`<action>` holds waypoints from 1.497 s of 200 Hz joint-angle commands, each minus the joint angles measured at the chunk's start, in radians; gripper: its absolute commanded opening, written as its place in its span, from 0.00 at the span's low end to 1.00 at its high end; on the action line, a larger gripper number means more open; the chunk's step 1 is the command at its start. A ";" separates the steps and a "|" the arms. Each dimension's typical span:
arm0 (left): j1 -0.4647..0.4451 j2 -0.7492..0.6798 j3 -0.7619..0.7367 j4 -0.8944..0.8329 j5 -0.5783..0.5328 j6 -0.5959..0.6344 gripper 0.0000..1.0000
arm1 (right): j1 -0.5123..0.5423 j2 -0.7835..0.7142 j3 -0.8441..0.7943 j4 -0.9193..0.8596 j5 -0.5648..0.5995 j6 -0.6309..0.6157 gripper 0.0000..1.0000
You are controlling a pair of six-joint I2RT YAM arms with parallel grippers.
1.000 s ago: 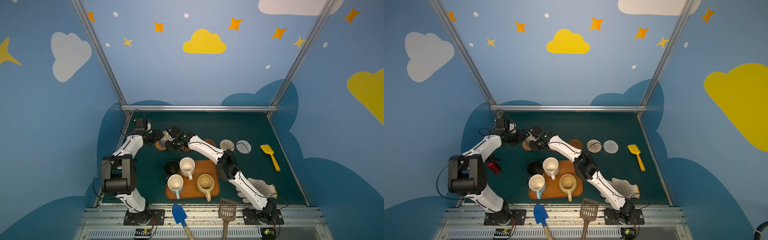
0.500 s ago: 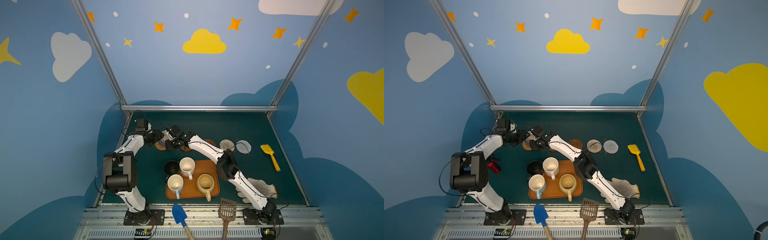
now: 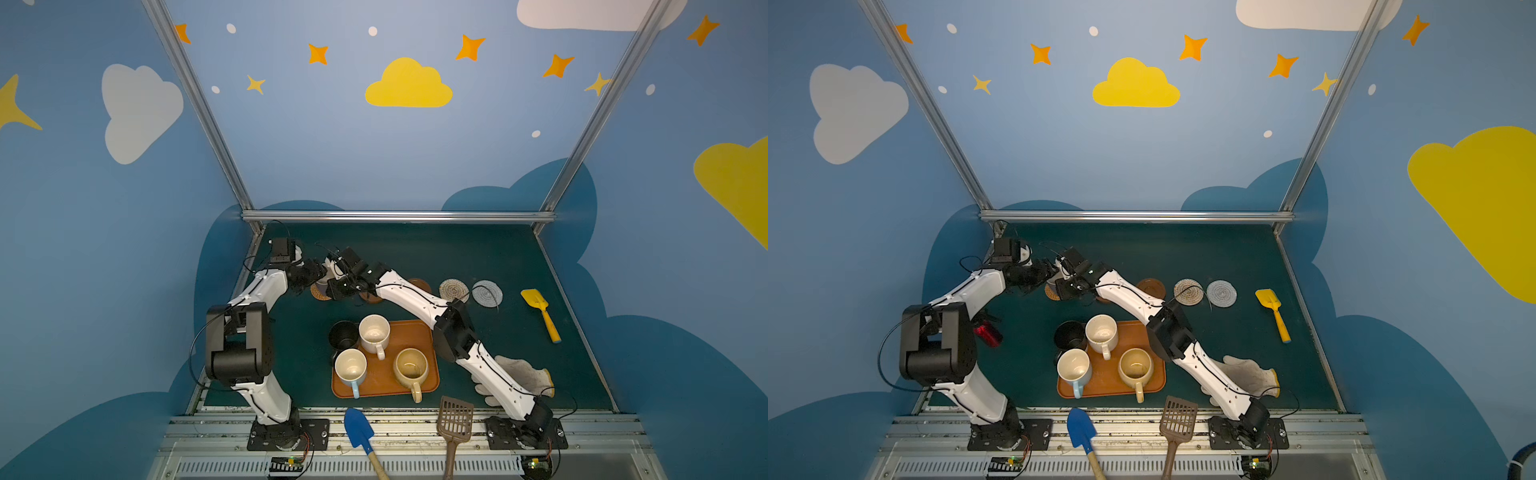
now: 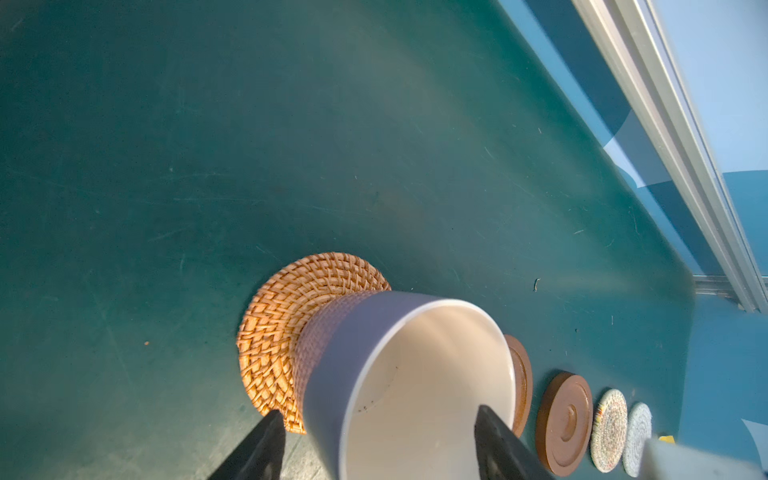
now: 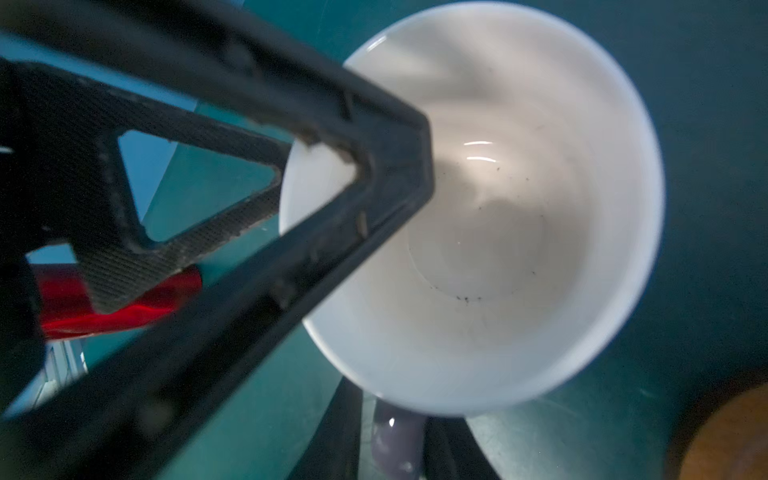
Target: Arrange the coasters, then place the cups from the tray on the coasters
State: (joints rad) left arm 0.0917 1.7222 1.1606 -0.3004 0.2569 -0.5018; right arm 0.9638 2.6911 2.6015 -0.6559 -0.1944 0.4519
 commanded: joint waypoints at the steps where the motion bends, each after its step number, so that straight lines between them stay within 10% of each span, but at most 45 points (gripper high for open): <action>1: 0.006 0.017 -0.011 -0.014 -0.001 0.007 0.72 | 0.001 0.006 0.025 0.027 -0.031 0.017 0.26; 109: 0.038 -0.063 0.001 -0.092 -0.006 0.012 0.80 | -0.013 -0.048 -0.021 0.012 -0.037 0.046 0.35; 170: 0.053 -0.208 0.027 -0.225 -0.009 0.035 0.92 | 0.001 -0.253 -0.244 0.024 0.029 -0.030 0.75; 251: 0.010 -0.423 0.081 -0.594 0.135 0.113 0.67 | -0.044 -0.628 -0.649 0.090 0.080 0.000 0.80; 299: -0.137 -0.589 -0.016 -0.751 0.028 0.038 0.48 | -0.088 -0.912 -0.982 0.195 0.086 0.037 0.79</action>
State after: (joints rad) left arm 0.0021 1.1931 1.1938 -0.9031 0.3305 -0.4168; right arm 0.8955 1.8881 1.7233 -0.5320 -0.1284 0.4618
